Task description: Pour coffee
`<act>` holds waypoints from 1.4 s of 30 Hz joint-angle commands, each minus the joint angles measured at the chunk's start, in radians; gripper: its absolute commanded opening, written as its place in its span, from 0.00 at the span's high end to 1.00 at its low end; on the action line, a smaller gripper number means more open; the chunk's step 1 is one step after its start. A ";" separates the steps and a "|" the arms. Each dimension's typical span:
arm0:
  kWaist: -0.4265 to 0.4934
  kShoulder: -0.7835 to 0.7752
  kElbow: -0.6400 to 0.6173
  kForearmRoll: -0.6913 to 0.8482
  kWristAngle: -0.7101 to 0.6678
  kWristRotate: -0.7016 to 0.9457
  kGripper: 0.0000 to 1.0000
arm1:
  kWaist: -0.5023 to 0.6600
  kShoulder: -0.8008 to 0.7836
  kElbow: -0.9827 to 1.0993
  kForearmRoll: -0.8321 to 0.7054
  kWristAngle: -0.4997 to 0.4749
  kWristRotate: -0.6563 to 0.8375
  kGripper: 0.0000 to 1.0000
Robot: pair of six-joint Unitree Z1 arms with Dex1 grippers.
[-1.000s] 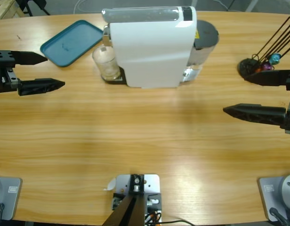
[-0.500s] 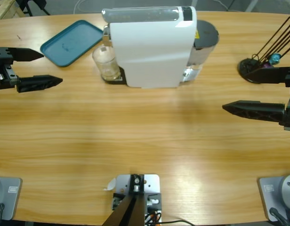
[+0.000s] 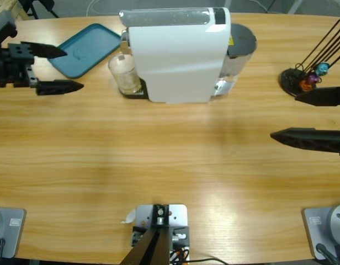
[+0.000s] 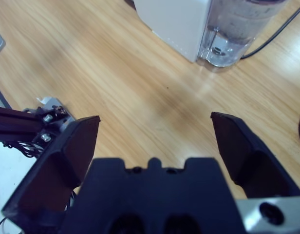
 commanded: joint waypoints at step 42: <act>-0.018 0.511 -0.086 -0.420 -0.226 0.086 0.00 | -0.007 0.047 -0.043 0.087 -0.033 -0.030 0.00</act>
